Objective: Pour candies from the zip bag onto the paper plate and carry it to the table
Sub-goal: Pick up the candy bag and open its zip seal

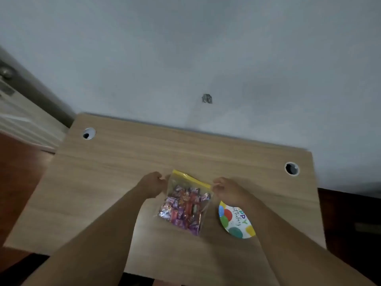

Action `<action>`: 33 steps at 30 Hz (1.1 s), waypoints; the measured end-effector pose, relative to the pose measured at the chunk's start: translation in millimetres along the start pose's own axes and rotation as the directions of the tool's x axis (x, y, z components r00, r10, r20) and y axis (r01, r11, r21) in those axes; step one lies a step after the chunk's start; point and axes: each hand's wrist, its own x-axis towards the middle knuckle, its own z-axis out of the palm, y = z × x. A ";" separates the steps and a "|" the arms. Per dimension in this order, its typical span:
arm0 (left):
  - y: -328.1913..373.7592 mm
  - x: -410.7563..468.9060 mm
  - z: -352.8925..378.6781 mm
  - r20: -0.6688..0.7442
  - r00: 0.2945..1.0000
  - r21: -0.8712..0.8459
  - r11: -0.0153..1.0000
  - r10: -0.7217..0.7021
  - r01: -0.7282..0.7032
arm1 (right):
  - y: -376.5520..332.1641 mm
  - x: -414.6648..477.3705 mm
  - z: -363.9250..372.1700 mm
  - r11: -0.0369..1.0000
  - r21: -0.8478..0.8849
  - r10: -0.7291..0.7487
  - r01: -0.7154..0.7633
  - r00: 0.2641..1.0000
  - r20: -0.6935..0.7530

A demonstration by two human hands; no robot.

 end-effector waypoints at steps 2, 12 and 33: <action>-1.4 -1.0 9.0 0.078 0.994 -0.169 0.982 -0.073 0.085 | 1.0 7.8 13.1 1.000 0.014 -0.009 0.009 1.000 -0.006; -21.1 2.9 55.3 0.047 0.996 -0.265 0.963 0.069 -0.055 | 0.9 40.9 40.2 0.997 -0.070 -0.027 0.024 0.999 -0.038; 5.7 -61.3 29.1 -0.109 0.990 -0.629 0.778 -0.085 -0.003 | -50.1 2.4 19.7 0.964 0.017 -0.266 0.267 0.963 -0.028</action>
